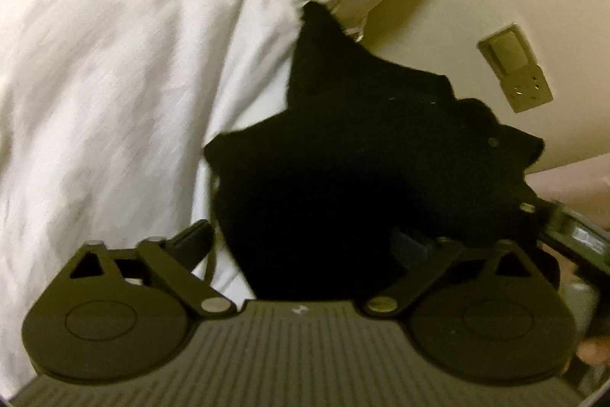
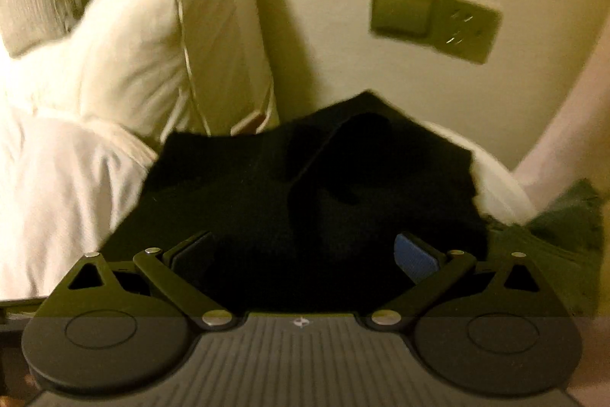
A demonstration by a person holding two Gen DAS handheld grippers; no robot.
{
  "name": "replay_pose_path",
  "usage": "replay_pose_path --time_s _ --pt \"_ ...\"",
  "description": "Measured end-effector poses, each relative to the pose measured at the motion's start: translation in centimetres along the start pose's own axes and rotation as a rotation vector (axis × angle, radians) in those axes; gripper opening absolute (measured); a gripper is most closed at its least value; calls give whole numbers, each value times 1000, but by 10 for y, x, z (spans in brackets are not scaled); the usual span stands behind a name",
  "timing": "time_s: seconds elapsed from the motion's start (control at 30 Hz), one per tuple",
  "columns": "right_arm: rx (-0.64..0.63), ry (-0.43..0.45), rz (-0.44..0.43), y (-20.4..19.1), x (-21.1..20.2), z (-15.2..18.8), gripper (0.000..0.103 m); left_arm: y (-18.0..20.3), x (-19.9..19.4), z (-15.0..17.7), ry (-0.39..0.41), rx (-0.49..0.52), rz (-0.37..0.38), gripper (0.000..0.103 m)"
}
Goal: Fold clothes
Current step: 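Reach both grippers into the black garment on the bin and close them, then lift the black garment with both grippers and carry it over the bed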
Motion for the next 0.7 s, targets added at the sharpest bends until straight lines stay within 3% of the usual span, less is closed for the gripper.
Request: replay_pose_path --time_s 0.1,0.17,0.2,0.23,0.27,0.4,0.57,0.7 --pt "-17 -11 -21 -4 21 -4 101 11 0 -3 14 53 -10 64" --pt "-14 -10 -34 -4 24 -4 70 18 -2 -4 21 83 -7 22" --pt "-13 -7 -44 -4 24 -4 62 23 -7 -3 32 104 -9 20" --pt "-13 4 -60 -2 19 -4 40 30 -13 -2 51 134 -25 17" --pt "-10 16 -77 0 12 -5 26 39 -20 0 78 174 -46 16" --pt "22 92 -140 11 -23 -6 17 74 -67 9 211 311 -62 13" --pt "25 276 -187 17 -86 -14 9 95 -122 14 292 326 1 12" --pt "-22 438 -232 12 -142 -26 8 122 -173 21 424 379 4 12"
Point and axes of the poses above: each gripper's, at about its wrist camera, not at the fingertips, and x roughly the way its jaws point, y to its right, z to its underside, the point moved 2 cm from there along x, roughly the way its jaws point, and after that the axes turned 13 degrees about -y, right-handed, at the moved point
